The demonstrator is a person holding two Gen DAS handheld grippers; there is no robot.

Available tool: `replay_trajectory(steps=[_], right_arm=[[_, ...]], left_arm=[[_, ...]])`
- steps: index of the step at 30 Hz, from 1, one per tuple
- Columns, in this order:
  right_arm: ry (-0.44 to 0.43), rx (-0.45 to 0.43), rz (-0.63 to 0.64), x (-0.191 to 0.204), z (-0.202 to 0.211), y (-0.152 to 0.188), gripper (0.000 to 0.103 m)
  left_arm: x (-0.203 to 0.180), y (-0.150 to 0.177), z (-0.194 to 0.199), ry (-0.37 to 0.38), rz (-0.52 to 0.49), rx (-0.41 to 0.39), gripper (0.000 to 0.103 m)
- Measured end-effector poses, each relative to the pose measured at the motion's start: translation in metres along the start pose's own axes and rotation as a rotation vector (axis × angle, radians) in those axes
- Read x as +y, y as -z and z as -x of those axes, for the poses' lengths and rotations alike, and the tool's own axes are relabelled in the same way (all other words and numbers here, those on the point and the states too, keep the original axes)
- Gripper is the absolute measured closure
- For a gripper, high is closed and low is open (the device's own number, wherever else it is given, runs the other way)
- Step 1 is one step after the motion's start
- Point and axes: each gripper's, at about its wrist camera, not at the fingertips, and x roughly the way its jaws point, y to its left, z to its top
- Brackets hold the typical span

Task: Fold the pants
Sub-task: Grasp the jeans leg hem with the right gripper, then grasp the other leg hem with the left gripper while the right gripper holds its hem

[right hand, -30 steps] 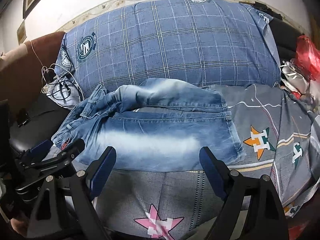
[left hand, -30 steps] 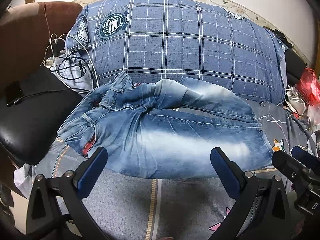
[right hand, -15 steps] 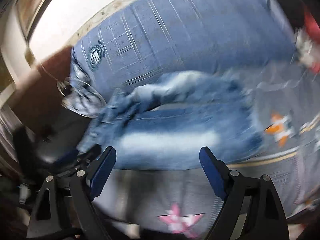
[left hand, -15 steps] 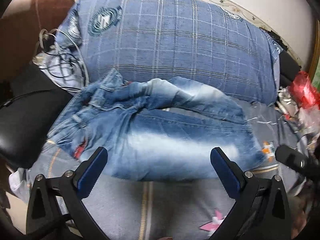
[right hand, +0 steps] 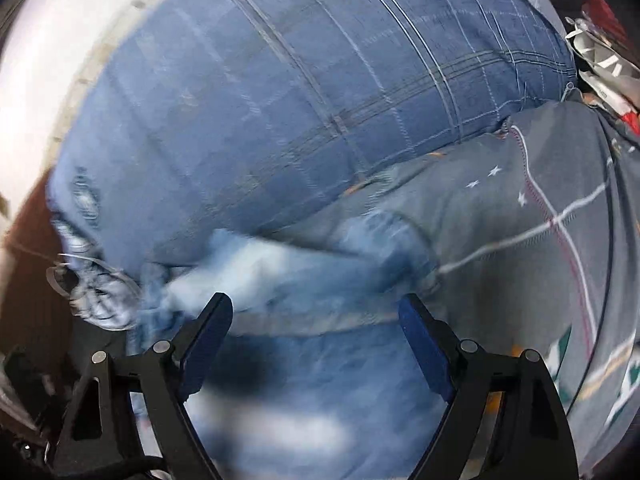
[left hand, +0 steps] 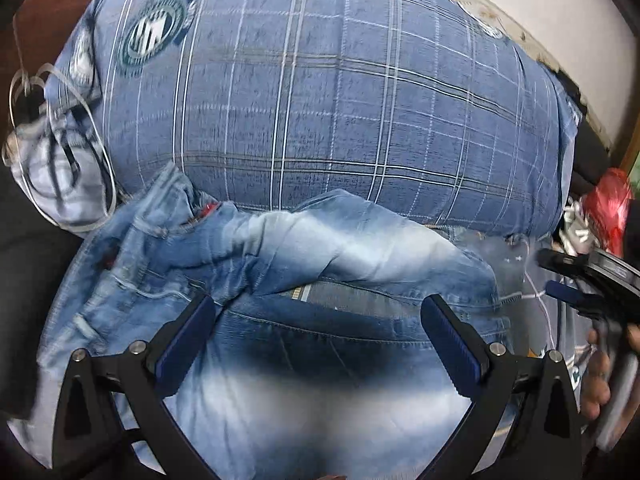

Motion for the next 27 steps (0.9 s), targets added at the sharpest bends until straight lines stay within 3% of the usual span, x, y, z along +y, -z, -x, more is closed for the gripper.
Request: replay_trajectory(steps=[3,9,12,13,14,15,18,21,23,27], right_arm=[[0.05,0.056,0.022,-0.01,-0.037,-0.021,0.017],[0.141,0.165,0.096,-0.017,-0.128,-0.065,0.019],[0.148,0.28,0.077,-0.031,-0.175,-0.068,0.03],[0.165,0.273,0.105,-0.029,-0.179,-0.062,0.032],[0.213,0.241,0.183,-0.019,-0.177,-0.056,0.063],[0.229,0.252,0.204,-0.015,-0.176,-0.052,0.082],[0.22,0.208,0.227,-0.002,-0.145,-0.04,0.085],[0.191,0.058,0.238,0.014,-0.078,-0.032,0.085],[0.113,-0.034,0.212,0.02,-0.028,-0.019,0.085],[-0.073,-0.181,0.244,0.044,0.056,0.044,0.085]], left_arm=[[0.006,0.003,-0.019,-0.01,0.028,0.074,0.001],[0.001,-0.004,-0.025,0.026,0.021,0.069,0.001],[0.003,-0.005,-0.03,0.033,0.026,0.079,0.0],[0.005,-0.006,-0.031,0.032,0.031,0.079,0.001],[0.006,-0.007,-0.032,0.031,0.037,0.077,0.001],[0.008,-0.008,-0.031,0.032,0.048,0.075,0.0],[0.011,-0.009,-0.027,0.038,0.062,0.067,0.001],[0.012,-0.01,-0.02,0.046,0.062,0.049,0.001],[0.013,-0.012,-0.014,0.066,0.071,0.043,0.001],[0.016,-0.018,-0.002,0.124,0.087,0.029,0.001]])
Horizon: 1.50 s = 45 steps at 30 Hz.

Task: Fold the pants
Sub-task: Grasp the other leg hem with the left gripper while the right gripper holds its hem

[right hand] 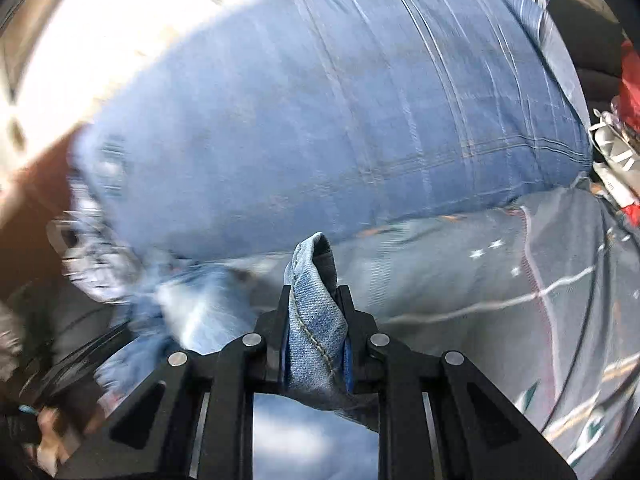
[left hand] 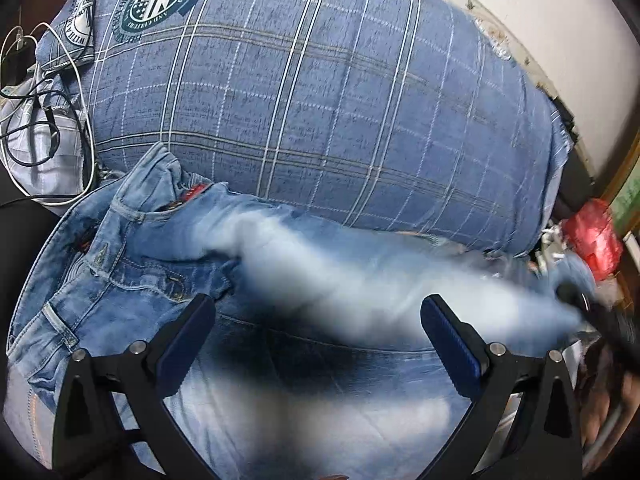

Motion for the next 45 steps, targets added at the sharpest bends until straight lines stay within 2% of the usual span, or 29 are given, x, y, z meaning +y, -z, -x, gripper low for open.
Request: replay_trajectory(steps=[1,2,4,6,10,12,13,15,16,17,18,20,22,24,26,28,30,31,33,35,36,37,38,39,40,41,42,44,45], right_arm=[[-0.06,-0.025,0.016,0.008,0.012,0.016,0.085],[-0.085,-0.035,0.034,0.013,0.019,0.027,0.085],[-0.056,-0.001,0.074,0.016,0.015,0.049,0.084],[-0.04,0.043,0.097,0.013,-0.001,0.055,0.084],[-0.03,0.052,0.059,-0.003,-0.008,0.052,0.084],[-0.015,0.059,0.057,-0.008,-0.01,0.053,0.084],[-0.015,0.065,0.055,-0.01,-0.01,0.053,0.084],[-0.001,0.067,0.05,-0.013,-0.01,0.055,0.083],[0.018,0.068,0.059,-0.014,-0.01,0.056,0.083],[0.037,0.08,0.073,-0.015,-0.014,0.057,0.082],[0.042,0.094,0.075,-0.015,-0.017,0.058,0.082],[0.03,0.128,0.06,-0.019,-0.027,0.059,0.082],[0.007,0.12,0.025,-0.026,-0.033,0.048,0.083],[-0.028,0.044,-0.018,-0.034,-0.031,0.023,0.083],[-0.085,-0.099,-0.05,-0.043,-0.022,-0.002,0.083],[-0.183,-0.205,-0.102,-0.054,-0.015,-0.009,0.08],[-0.167,-0.172,-0.133,-0.06,-0.018,0.003,0.068],[-0.149,-0.135,-0.137,-0.062,-0.021,0.011,0.067],[-0.097,0.033,-0.148,-0.071,-0.034,0.036,0.067],[-0.062,0.152,-0.179,-0.083,-0.037,0.058,0.067],[-0.046,0.164,-0.198,-0.089,-0.03,0.063,0.067],[-0.04,0.135,-0.216,-0.093,-0.019,0.062,0.064],[-0.041,0.087,-0.239,-0.097,-0.006,0.059,0.047],[-0.044,0.041,-0.271,-0.1,0.007,0.054,0.027],[-0.048,0.006,-0.302,-0.101,0.018,0.053,0.026],[-0.064,-0.016,-0.322,-0.099,0.025,0.052,0.026],[-0.077,-0.019,-0.336,-0.093,0.029,0.053,0.026],[-0.075,0.064,-0.352,-0.07,0.017,0.061,0.026],[-0.056,0.115,-0.331,-0.053,0.009,0.067,0.026]], left_arm=[[0.0,-0.002,0.001,0.028,0.008,0.007,0.001],[-0.001,-0.005,0.002,0.059,0.013,0.018,0.001],[-0.004,-0.012,0.001,0.109,0.021,0.046,0.001],[-0.012,-0.022,-0.009,0.122,0.018,0.098,0.0],[-0.038,-0.038,-0.064,0.079,-0.022,0.291,0.001],[-0.049,-0.039,-0.103,0.02,-0.031,0.405,0.001],[-0.056,-0.036,-0.13,-0.036,-0.061,0.488,0.001],[-0.06,-0.023,-0.167,-0.139,-0.094,0.614,0.012],[-0.061,-0.015,-0.181,-0.198,-0.106,0.66,0.03],[-0.059,-0.007,-0.19,-0.238,-0.1,0.683,0.055],[-0.057,-0.005,-0.192,-0.241,-0.084,0.689,0.066],[-0.047,-0.014,-0.184,-0.202,0.019,0.644,0.093],[-0.034,-0.038,-0.164,-0.098,0.148,0.551,0.097],[-0.028,-0.068,-0.131,0.011,0.212,0.392,0.097],[-0.021,-0.086,-0.084,0.107,0.247,0.176,0.096],[-0.011,-0.08,-0.057,0.174,0.251,0.076,0.096],[0.001,-0.054,-0.049,0.199,0.261,0.058,0.096],[0.009,-0.033,-0.051,0.192,0.269,0.075,0.095],[0.025,0.011,-0.054,0.179,0.272,0.142,0.093],[0.039,0.056,-0.058,0.146,0.276,0.224,0.083],[0.046,0.082,-0.059,0.135,0.272,0.268,0.08],[0.053,0.093,-0.056,0.137,0.292,0.303,0.072],[0.059,0.101,-0.056,0.136,0.345,0.339,0.069],[0.063,0.106,-0.052,0.173,0.418,0.359,0.069],[0.062,0.1,-0.044,0.24,0.439,0.348,0.067],[0.054,0.095,-0.036,0.272,0.411,0.319,0.061],[0.048,0.088,-0.023,0.261,0.354,0.267,0.056],[0.036,0.076,0.001,0.214,0.256,0.157,0.024],[0.031,0.07,0.009,0.205,0.231,0.113,0.02]])
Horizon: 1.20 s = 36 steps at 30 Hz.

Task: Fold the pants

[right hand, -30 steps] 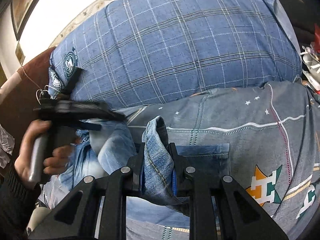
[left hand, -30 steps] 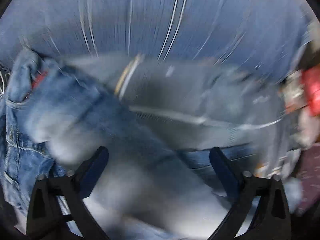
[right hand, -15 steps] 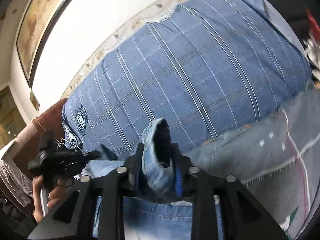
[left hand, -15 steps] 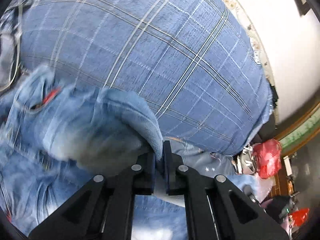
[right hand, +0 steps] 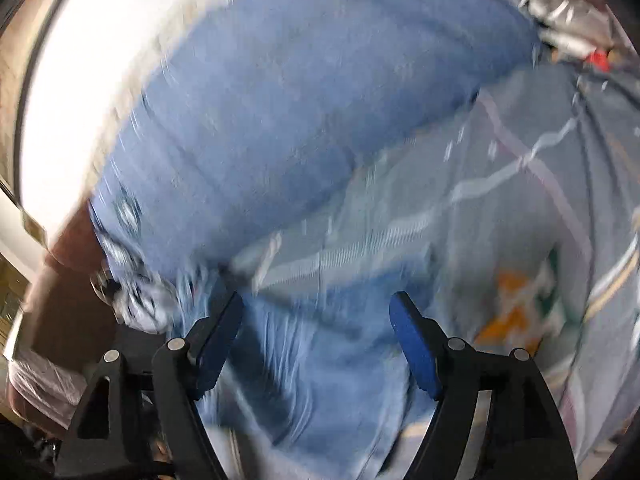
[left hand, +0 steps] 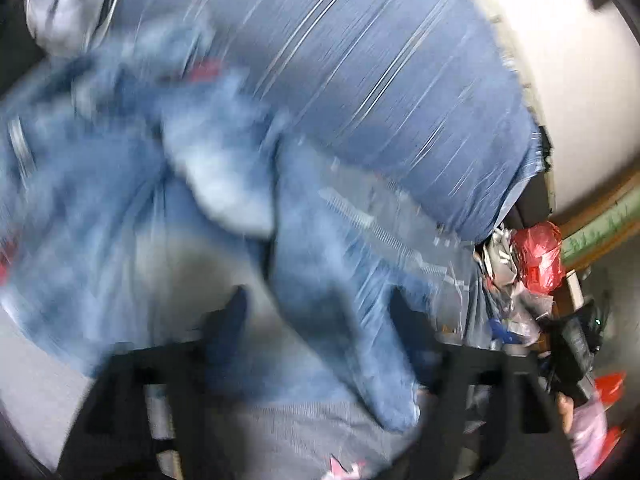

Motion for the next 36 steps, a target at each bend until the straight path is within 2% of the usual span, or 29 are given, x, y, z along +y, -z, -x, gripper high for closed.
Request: replay_trajectory(steps=[2,5,6,8,10,12,13,14,15,16,17,18,20,23,26,27,28,30,32,34,35,36], right_arm=[[0.112,0.073,0.073,0.019,-0.021,0.021,0.026],[0.227,0.109,0.077,0.009,-0.034,0.031,0.026],[0.25,0.122,0.049,0.0,-0.037,0.031,0.026],[0.256,0.16,-0.038,-0.022,-0.045,0.033,0.028],[0.255,0.21,-0.072,-0.035,-0.055,0.034,0.031],[0.281,0.269,-0.101,-0.045,-0.07,0.039,0.036],[0.296,0.256,-0.092,-0.043,-0.072,0.039,0.037],[0.313,0.233,-0.058,-0.035,-0.073,0.037,0.047],[0.33,0.229,-0.02,-0.028,-0.075,0.037,0.069],[0.362,0.234,0.002,-0.023,-0.078,0.037,0.079],[0.374,0.226,0.006,-0.02,-0.08,0.038,0.082],[0.359,0.212,-0.003,-0.019,-0.077,0.037,0.084],[0.35,0.154,0.008,-0.015,-0.067,0.031,0.084],[0.348,0.039,0.049,-0.006,-0.038,0.024,0.085],[0.298,-0.095,0.091,0.005,-0.012,0.009,0.085],[0.282,-0.136,0.106,0.009,-0.007,-0.001,0.085],[0.29,-0.157,0.129,0.012,-0.007,-0.011,0.085],[0.318,-0.107,0.149,0.007,-0.021,-0.028,0.084],[0.372,-0.013,0.133,-0.011,-0.053,-0.032,0.082],[0.422,0.105,0.035,-0.038,-0.084,-0.03,0.078],[0.416,0.147,-0.003,-0.048,-0.09,-0.028,0.074],[0.394,0.147,-0.01,-0.05,-0.088,-0.027,0.064]], left_arm=[[-0.008,-0.007,-0.001,-0.035,-0.038,-0.019,0.018],[-0.016,-0.032,-0.042,-0.181,-0.086,0.109,0.019],[-0.014,-0.034,-0.051,-0.174,-0.079,0.137,0.019],[-0.006,-0.034,-0.067,-0.112,-0.061,0.184,0.019],[0.0,-0.028,-0.079,-0.064,-0.037,0.189,0.019],[0.006,-0.018,-0.088,-0.12,-0.008,0.203,0.02],[0.006,-0.014,-0.089,-0.145,0.008,0.217,0.026],[0.008,-0.012,-0.088,-0.151,0.015,0.225,0.04],[0.01,-0.01,-0.088,-0.159,0.022,0.241,0.048],[0.009,-0.008,-0.086,-0.159,0.025,0.252,0.064],[0.011,-0.008,-0.083,-0.156,0.033,0.26,0.074],[0.013,-0.009,-0.076,-0.157,0.049,0.256,0.076],[0.016,-0.009,-0.073,-0.134,0.091,0.247,0.086],[0.021,-0.006,-0.05,-0.013,0.163,0.208,0.093],[0.01,-0.003,-0.025,0.148,0.195,0.113,0.095],[0.0,-0.003,-0.019,0.182,0.182,0.066,0.095],[-0.005,-0.001,-0.019,0.173,0.171,0.053,0.095],[-0.009,0.007,-0.029,0.118,0.148,0.047,0.095],[-0.001,0.018,-0.057,0.035,0.156,0.123,0.095],[0.01,0.028,-0.079,-0.025,0.178,0.181,0.095],[0.011,0.029,-0.082,-0.033,0.179,0.183,0.095],[0.009,0.027,-0.083,-0.038,0.17,0.18,0.095]])
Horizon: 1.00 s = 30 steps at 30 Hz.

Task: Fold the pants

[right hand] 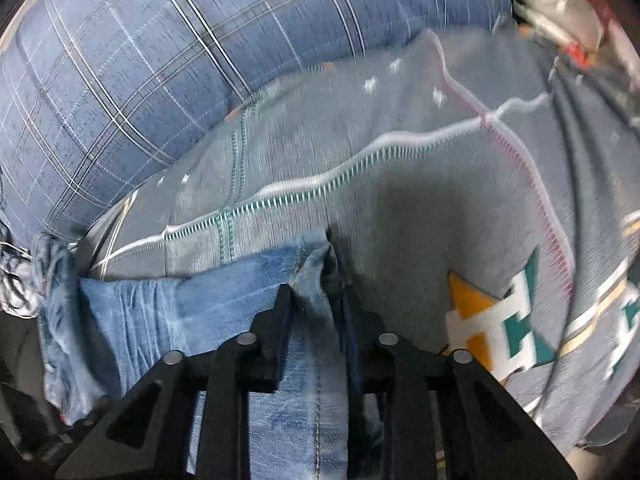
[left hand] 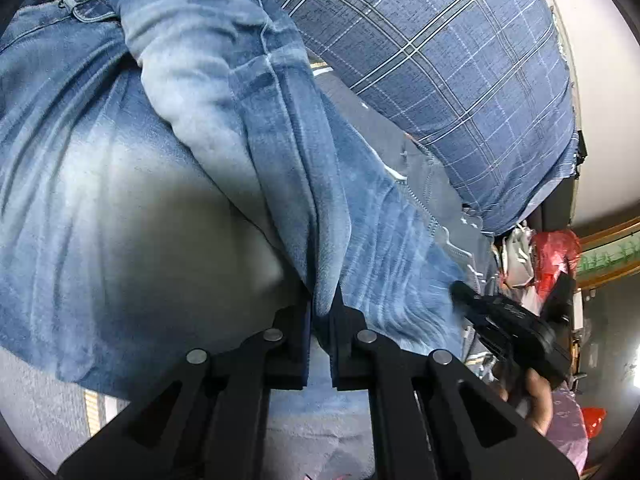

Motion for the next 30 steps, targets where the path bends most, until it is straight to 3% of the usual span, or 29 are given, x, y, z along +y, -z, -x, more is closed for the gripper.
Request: replay_trajectory(steps=[1,2,3,5,7,8,11,13,15,19,22,24,30], right_arm=[[-0.012,-0.03,0.005,-0.001,0.009,0.002,0.057],[-0.01,-0.075,0.011,-0.002,0.023,0.007,0.041],[-0.008,-0.115,0.012,-0.004,0.038,0.014,0.034],[-0.03,-0.125,-0.005,-0.011,0.053,0.028,0.034],[-0.098,-0.077,-0.027,-0.02,0.056,0.043,0.04],[-0.103,-0.055,-0.03,-0.024,0.056,0.049,0.045],[-0.076,0.034,-0.021,-0.026,0.046,0.057,0.047],[-0.124,0.109,-0.026,-0.027,0.033,0.058,0.064],[-0.119,0.091,-0.029,-0.027,0.037,0.058,0.093],[-0.089,0.022,-0.009,-0.023,0.052,0.057,0.097],[-0.135,-0.055,-0.041,-0.031,0.07,0.053,0.083],[-0.182,-0.065,-0.031,-0.031,0.077,0.056,0.049],[-0.176,0.104,0.074,-0.016,0.056,0.066,0.053]], left_arm=[[-0.003,0.0,0.003,0.002,-0.009,-0.003,0.095],[-0.004,0.0,0.006,0.002,-0.019,-0.007,0.095],[-0.008,0.0,0.008,-0.006,-0.033,-0.012,0.095],[-0.01,0.002,0.009,-0.028,-0.053,-0.019,0.095],[-0.007,0.003,0.008,-0.037,-0.043,-0.014,0.095],[-0.005,0.002,0.007,-0.034,-0.03,-0.01,0.095],[-0.002,0.002,0.01,-0.036,-0.031,-0.012,0.094],[-0.006,0.004,0.008,-0.045,-0.049,-0.027,0.094],[-0.009,0.007,0.011,-0.05,-0.08,-0.051,0.094],[-0.023,0.017,0.024,-0.07,-0.157,-0.099,0.094],[-0.024,0.017,0.025,-0.076,-0.159,-0.102,0.094],[-0.02,0.014,0.018,-0.088,-0.14,-0.081,0.094],[-0.02,0.014,0.008,-0.119,-0.144,-0.061,0.094]])
